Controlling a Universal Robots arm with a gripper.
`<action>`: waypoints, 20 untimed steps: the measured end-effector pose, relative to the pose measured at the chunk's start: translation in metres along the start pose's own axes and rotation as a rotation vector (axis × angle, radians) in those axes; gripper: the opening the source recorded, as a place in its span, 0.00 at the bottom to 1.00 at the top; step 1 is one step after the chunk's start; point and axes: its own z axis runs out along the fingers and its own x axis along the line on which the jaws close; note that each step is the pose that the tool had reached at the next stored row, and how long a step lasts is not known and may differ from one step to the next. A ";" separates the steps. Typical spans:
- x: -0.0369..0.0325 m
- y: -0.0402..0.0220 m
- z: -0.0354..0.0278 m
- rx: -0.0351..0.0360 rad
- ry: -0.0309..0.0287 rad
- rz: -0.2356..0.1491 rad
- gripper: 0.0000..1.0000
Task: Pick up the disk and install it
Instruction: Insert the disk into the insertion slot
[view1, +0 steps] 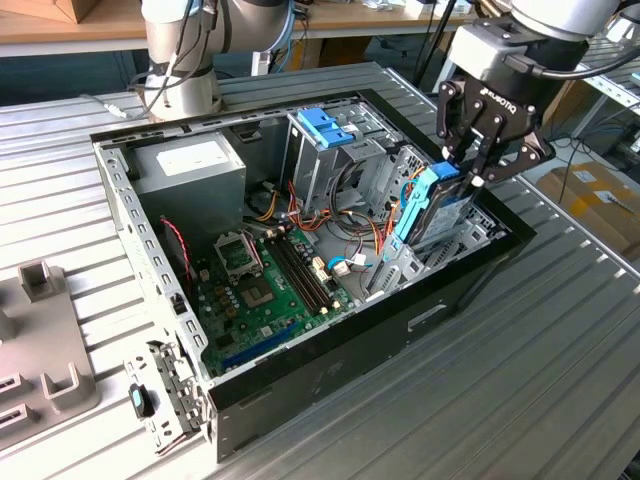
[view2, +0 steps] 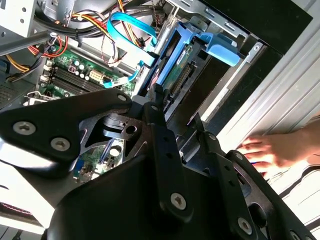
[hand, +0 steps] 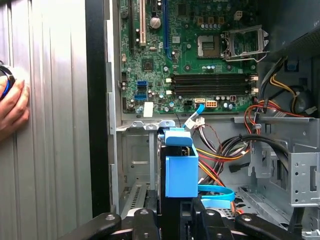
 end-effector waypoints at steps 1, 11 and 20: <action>0.0000 0.0000 0.0018 0.0000 0.0004 0.000 0.35; -0.0004 0.0004 0.0246 0.0000 0.0006 0.000 0.35; -0.0006 0.0007 0.0419 0.0000 0.0010 0.000 0.35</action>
